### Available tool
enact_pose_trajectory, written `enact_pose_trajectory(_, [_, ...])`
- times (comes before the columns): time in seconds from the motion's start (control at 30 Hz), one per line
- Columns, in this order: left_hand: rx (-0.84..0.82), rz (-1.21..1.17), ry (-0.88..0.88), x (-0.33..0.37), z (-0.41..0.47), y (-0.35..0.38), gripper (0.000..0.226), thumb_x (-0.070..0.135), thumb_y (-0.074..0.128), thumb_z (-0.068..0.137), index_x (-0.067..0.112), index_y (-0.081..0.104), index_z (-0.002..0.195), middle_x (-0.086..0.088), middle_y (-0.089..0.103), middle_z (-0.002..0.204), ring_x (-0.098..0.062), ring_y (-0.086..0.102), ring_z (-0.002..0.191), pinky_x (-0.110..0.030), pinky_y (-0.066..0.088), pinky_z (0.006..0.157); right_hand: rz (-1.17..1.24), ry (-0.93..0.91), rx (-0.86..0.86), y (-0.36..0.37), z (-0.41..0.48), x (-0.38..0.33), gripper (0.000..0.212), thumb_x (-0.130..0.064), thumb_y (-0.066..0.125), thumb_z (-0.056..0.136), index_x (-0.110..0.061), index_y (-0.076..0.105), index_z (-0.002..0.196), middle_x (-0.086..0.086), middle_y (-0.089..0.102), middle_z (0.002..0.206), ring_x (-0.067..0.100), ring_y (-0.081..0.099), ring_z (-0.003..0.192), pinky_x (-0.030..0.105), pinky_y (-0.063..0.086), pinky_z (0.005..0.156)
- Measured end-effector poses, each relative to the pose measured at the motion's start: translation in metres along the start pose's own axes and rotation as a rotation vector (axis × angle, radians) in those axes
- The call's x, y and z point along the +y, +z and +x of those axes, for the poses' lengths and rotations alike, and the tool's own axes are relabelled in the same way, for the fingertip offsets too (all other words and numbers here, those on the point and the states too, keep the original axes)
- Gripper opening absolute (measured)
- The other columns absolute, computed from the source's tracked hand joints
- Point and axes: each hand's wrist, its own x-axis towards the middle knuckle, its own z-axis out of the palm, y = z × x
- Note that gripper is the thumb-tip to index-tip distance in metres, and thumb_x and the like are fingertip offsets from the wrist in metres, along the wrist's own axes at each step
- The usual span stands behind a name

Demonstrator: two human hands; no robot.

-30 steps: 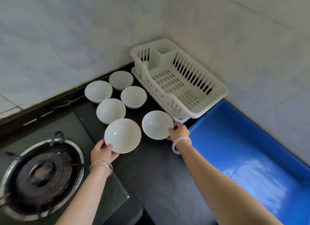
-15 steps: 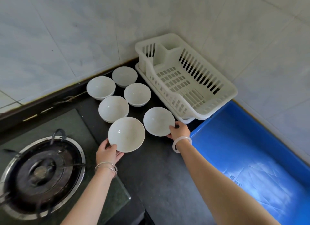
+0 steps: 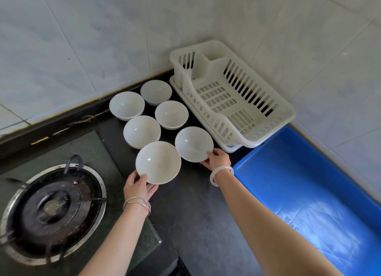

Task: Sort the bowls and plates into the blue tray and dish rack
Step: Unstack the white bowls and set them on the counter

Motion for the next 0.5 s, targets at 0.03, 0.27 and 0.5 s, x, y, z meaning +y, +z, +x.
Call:
enact_pose_trajectory(0.03, [0.001, 0.001, 0.0, 0.0002, 0.0004, -0.0001, 0.039, 0.003, 0.048, 0.09, 0.013, 0.049, 0.128, -0.015, 0.056, 0.112, -0.035, 0.059, 0.096, -0.04, 0.051, 0.079, 0.003, 0.003, -0.004, 0.0013, 0.0012, -0.0006, 0.032, -0.01, 0.055, 0.09, -0.013, 0.055, 0.122, 0.004, 0.056, 0.1, 0.025, 0.062, 0.087, 0.03, 0.057, 0.061])
enact_pose_trajectory(0.27, [0.006, 0.008, 0.0, 0.0013, 0.001, -0.0002, 0.038, 0.004, 0.05, 0.09, 0.013, 0.05, 0.126, -0.014, 0.057, 0.111, -0.034, 0.06, 0.094, -0.04, 0.052, 0.078, 0.025, 0.019, -0.024, 0.0096, 0.0026, -0.006, 0.034, -0.007, 0.055, 0.09, -0.011, 0.053, 0.123, 0.011, 0.058, 0.113, 0.031, 0.064, 0.097, 0.038, 0.059, 0.075])
enact_pose_trajectory(0.5, [0.01, 0.006, 0.005, -0.0004, 0.0011, -0.002, 0.035, 0.005, 0.052, 0.089, 0.014, 0.051, 0.124, -0.014, 0.058, 0.109, -0.033, 0.062, 0.094, -0.037, 0.052, 0.075, 0.073, 0.032, -0.079, 0.0065, -0.0029, -0.0065, 0.036, -0.005, 0.05, 0.092, -0.009, 0.049, 0.128, 0.016, 0.058, 0.124, 0.027, 0.065, 0.091, 0.034, 0.056, 0.07])
